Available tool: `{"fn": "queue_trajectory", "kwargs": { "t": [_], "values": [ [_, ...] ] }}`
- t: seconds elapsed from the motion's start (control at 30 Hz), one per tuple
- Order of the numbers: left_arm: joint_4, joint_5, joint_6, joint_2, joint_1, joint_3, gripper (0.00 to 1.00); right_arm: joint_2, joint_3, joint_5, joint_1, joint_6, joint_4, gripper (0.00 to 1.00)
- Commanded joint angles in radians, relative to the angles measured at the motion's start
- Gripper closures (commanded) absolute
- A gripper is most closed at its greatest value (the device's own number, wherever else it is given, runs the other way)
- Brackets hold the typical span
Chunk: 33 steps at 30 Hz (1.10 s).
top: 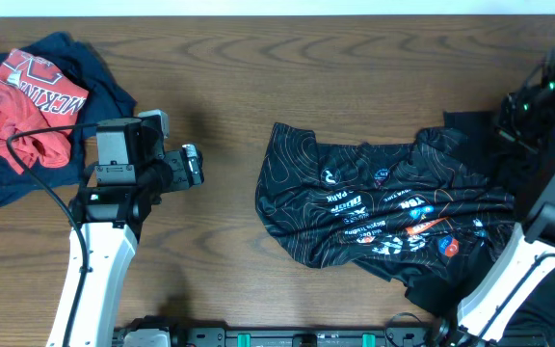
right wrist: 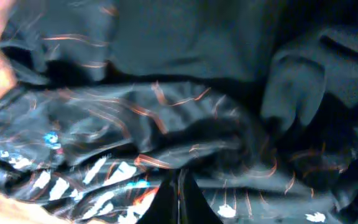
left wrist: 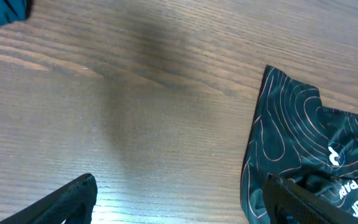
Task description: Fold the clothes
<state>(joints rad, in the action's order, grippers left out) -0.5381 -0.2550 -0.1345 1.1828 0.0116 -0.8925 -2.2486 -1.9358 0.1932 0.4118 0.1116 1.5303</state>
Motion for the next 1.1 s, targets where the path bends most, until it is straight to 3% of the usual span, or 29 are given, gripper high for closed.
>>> {"fn": "queue_trajectory", "kwargs": {
  "t": [0.0, 0.17, 0.3, 0.7, 0.97, 1.07],
  "values": [
    [0.002, 0.003, -0.009, 0.006, 0.005, -0.010, 0.14, 0.011, 0.096, 0.040, 0.024, -0.016, -0.055, 0.99],
    [0.001, 0.002, -0.009, 0.006, 0.005, -0.010, 0.14, 0.011, 0.240, 0.073, 0.032, -0.022, -0.201, 0.99],
    [0.000, 0.003, -0.009, 0.006, 0.005, -0.010, 0.14, 0.012, 0.254, 0.065, 0.038, -0.002, -0.269, 0.99],
    [-0.004, 0.003, -0.009, 0.006, 0.005, -0.010, 0.14, 0.012, 0.152, -0.298, 0.092, 0.163, -0.323, 0.99],
    [-0.003, 0.003, -0.009, 0.006, 0.005, -0.010, 0.14, 0.014, 0.045, -0.428, 0.146, 0.219, -0.286, 0.99],
    [-0.003, 0.003, -0.009, 0.006, 0.005, -0.010, 0.14, 0.014, -0.018, -0.391, 0.172, 0.219, -0.250, 0.99]
  ]
}}
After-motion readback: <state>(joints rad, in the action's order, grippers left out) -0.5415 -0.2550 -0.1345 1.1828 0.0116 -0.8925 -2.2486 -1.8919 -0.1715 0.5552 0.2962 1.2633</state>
